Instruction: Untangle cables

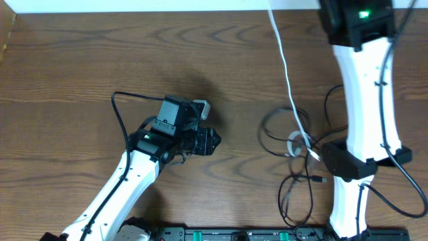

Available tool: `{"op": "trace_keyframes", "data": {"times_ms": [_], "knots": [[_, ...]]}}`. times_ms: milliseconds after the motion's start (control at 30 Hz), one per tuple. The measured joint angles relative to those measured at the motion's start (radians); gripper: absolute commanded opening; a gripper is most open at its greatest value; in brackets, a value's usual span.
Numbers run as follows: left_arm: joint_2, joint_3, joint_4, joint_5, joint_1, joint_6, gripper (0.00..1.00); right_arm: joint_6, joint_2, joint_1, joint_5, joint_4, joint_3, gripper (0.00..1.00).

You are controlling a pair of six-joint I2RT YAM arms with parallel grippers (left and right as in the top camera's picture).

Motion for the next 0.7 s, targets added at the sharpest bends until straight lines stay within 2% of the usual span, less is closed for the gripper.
{"op": "trace_keyframes", "data": {"times_ms": [33,67,100,133,167,233,300,400,533,600,633,700], "knots": [[0.0,0.0,0.001,0.0,0.0,0.0,0.53,0.049,-0.017,-0.01,-0.056,0.033,0.011,0.07],[0.0,0.0,0.004,0.0,0.0,0.0,0.53,0.068,-0.029,-0.016,-0.084,0.031,0.016,0.27],[0.0,0.0,0.003,0.0,0.0,0.0,0.53,0.088,-0.048,-0.02,-0.126,-0.002,0.025,0.54],[0.0,0.0,0.006,0.0,0.0,0.0,0.53,0.096,-0.065,-0.023,-0.16,-0.07,0.035,0.8],[0.0,0.0,0.008,0.0,0.0,0.0,0.53,0.078,-0.087,-0.024,-0.188,-0.218,0.045,0.99],[0.0,0.0,0.008,0.0,0.0,0.0,0.53,-0.004,-0.121,-0.024,-0.224,-0.526,0.051,0.99],[0.0,0.0,0.008,0.0,0.0,0.001,0.53,-0.134,-0.123,-0.024,-0.164,-0.881,0.034,0.99],[0.0,0.0,0.001,0.0,0.001,0.0,0.53,-0.264,-0.078,-0.023,-0.001,-1.201,-0.033,0.99],[0.0,0.0,0.002,0.0,0.001,0.0,0.53,-0.313,0.023,-0.021,0.288,-1.45,-0.189,0.99],[0.0,0.0,0.001,0.0,0.001,0.0,0.53,-0.264,0.058,-0.02,0.441,-1.458,-0.283,0.99],[0.0,0.0,0.001,0.0,0.001,0.0,0.53,-0.191,0.059,-0.02,0.57,-1.464,-0.363,0.99],[0.0,0.0,-0.005,0.0,0.001,0.0,0.53,-0.122,0.056,-0.022,0.663,-1.446,-0.412,0.99]]}}
